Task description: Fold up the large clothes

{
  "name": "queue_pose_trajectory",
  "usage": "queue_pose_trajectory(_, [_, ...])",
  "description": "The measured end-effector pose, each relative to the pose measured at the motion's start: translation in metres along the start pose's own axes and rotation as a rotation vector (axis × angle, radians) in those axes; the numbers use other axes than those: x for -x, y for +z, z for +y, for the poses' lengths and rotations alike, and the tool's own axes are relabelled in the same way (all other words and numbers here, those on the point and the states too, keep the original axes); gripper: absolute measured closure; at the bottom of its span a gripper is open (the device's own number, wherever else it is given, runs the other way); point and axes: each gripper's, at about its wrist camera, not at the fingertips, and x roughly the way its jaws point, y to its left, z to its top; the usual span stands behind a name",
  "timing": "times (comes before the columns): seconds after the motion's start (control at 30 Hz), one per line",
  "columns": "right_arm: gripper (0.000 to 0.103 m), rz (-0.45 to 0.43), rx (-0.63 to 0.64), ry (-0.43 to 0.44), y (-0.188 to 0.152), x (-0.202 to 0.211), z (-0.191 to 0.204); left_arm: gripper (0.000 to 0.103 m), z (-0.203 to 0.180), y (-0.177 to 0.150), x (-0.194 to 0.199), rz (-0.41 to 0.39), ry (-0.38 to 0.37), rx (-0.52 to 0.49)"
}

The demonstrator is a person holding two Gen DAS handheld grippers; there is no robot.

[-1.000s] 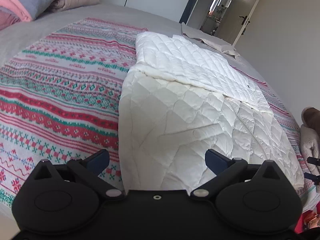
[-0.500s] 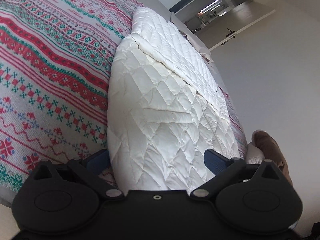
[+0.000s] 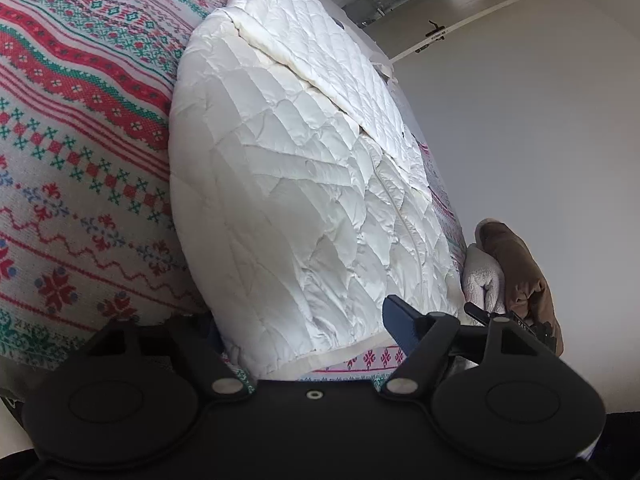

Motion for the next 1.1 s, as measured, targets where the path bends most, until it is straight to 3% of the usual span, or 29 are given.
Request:
queue_pose_trajectory(0.1, [0.045,0.011,0.02,0.006,-0.003,-0.007,0.002,0.037,-0.003,-0.004,-0.003,0.008,0.005,-0.021])
queue_pose_trajectory(0.17, [0.055,0.016,0.032,0.004,-0.004,-0.009,0.003,0.048,-0.004,-0.007,-0.004,0.002,0.017,-0.034])
queue_pose_trajectory(0.23, [0.075,0.026,0.035,-0.005,-0.005,-0.013,0.003,0.061,-0.004,-0.009,-0.005,-0.008,0.037,-0.039])
queue_pose_trajectory(0.33, [0.085,0.005,0.061,-0.023,-0.009,-0.013,0.007,0.076,-0.004,-0.012,-0.004,-0.027,0.039,-0.036])
queue_pose_trajectory(0.43, [0.09,-0.037,0.099,-0.026,-0.014,-0.007,0.015,0.083,-0.013,-0.016,0.004,-0.074,0.027,-0.057])
queue_pose_trajectory(0.6, [0.093,-0.083,0.11,0.024,-0.02,0.014,0.024,0.086,-0.034,-0.021,0.03,-0.146,-0.041,-0.107])
queue_pose_trajectory(0.8, [0.093,-0.119,0.139,0.103,-0.036,0.046,0.032,0.087,-0.057,-0.032,0.052,-0.168,-0.079,-0.17])
queue_pose_trajectory(1.1, [0.093,-0.161,0.185,0.139,-0.063,0.087,0.046,0.087,-0.086,-0.035,0.078,-0.212,-0.178,-0.238])
